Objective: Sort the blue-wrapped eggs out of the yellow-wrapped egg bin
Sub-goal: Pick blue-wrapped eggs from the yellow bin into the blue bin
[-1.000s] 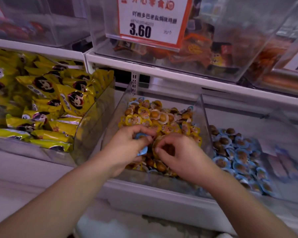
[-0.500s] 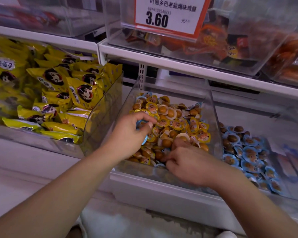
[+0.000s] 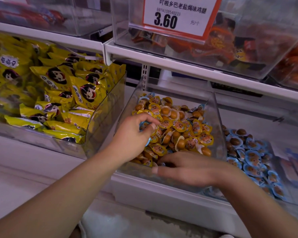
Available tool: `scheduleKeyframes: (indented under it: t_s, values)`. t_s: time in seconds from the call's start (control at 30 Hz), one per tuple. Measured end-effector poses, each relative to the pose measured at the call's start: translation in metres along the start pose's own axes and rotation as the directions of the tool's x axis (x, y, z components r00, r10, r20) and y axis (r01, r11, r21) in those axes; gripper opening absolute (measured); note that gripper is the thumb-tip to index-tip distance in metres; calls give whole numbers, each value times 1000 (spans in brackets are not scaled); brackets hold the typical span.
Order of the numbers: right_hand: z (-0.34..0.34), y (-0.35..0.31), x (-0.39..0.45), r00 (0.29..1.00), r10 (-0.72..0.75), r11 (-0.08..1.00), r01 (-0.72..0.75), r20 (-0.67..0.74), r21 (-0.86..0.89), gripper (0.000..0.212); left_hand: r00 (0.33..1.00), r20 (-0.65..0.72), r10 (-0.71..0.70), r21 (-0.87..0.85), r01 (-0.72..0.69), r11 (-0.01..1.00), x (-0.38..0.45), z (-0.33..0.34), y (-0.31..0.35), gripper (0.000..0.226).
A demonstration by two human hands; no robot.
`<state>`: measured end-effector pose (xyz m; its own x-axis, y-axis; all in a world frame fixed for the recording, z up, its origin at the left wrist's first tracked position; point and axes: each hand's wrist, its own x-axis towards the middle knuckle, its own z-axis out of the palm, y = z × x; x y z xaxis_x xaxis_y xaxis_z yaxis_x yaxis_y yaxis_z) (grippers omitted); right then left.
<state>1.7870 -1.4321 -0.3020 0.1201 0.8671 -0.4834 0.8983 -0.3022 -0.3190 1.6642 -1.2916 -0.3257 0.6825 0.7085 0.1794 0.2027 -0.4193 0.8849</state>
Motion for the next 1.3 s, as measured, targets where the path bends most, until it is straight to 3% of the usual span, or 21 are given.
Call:
scheduleKeyframes:
  t_s: [0.1, 0.23, 0.47, 0.6, 0.73, 0.87, 0.93, 1.0, 1.07, 1.13, 1.2, 1.23, 1.3]
  values:
    - [4, 7, 0, 998, -63, 997, 62, -28, -34, 72, 1000, 2, 5, 3, -5, 1000, 1, 1, 0, 13]
    - [19, 12, 2, 970, -134, 950, 184, -203, 252, 36, 1000, -4, 16, 4, -16, 1000, 2, 1, 0, 14]
    - [19, 15, -4, 942, -201, 869, 298, -268, 395, 34, 1000, -10, 22, -7, -22, 1000, 2, 0, 2, 13]
    - [20, 21, -3, 919, -92, 875, 259, -383, 410, 24, 1000, -5, 22, 23, -22, 999, 2, 0, 3, 12]
    - [23, 15, 5, 818, 56, 810, 298, -572, 506, 24, 1000, -3, 7, -15, -7, 1000, 3, 2, 5, 12]
    - [8, 8, 2, 621, 236, 697, 428, -747, 576, 32, 1000, 14, 10, -108, -8, 994, -1, 11, 11, 17]
    - [-1, 6, -3, 554, 306, 660, 462, -774, 592, 36, 1000, 7, 13, -157, -12, 987, -3, 16, 14, 20]
    - [-6, 4, -8, 542, 384, 605, 464, -748, 647, 34, 1000, -11, 12, -210, -14, 977, -3, 19, 18, 26]
    - [-7, 0, -9, 600, 488, 438, 460, -634, 773, 29, 997, -81, 9, -260, -29, 965, -2, 22, 23, 29]
    - [-4, -8, -8, 771, 510, 72, 402, -381, 913, 32, 977, -207, 44, -234, -93, 968, -2, 27, 27, 24]
    - [0, -20, -5, 921, 343, -249, 279, -185, 928, 43, 946, -296, 133, -161, -186, 969, -6, 36, 33, 22]
    - [2, -25, -4, 958, 239, -333, 234, -158, 913, 49, 939, -290, 184, -123, -227, 966, -8, 40, 36, 25]
    - [4, -31, -3, 971, 164, -384, 226, -175, 895, 54, 950, -188, 251, -71, -268, 961, -11, 50, 41, 35]
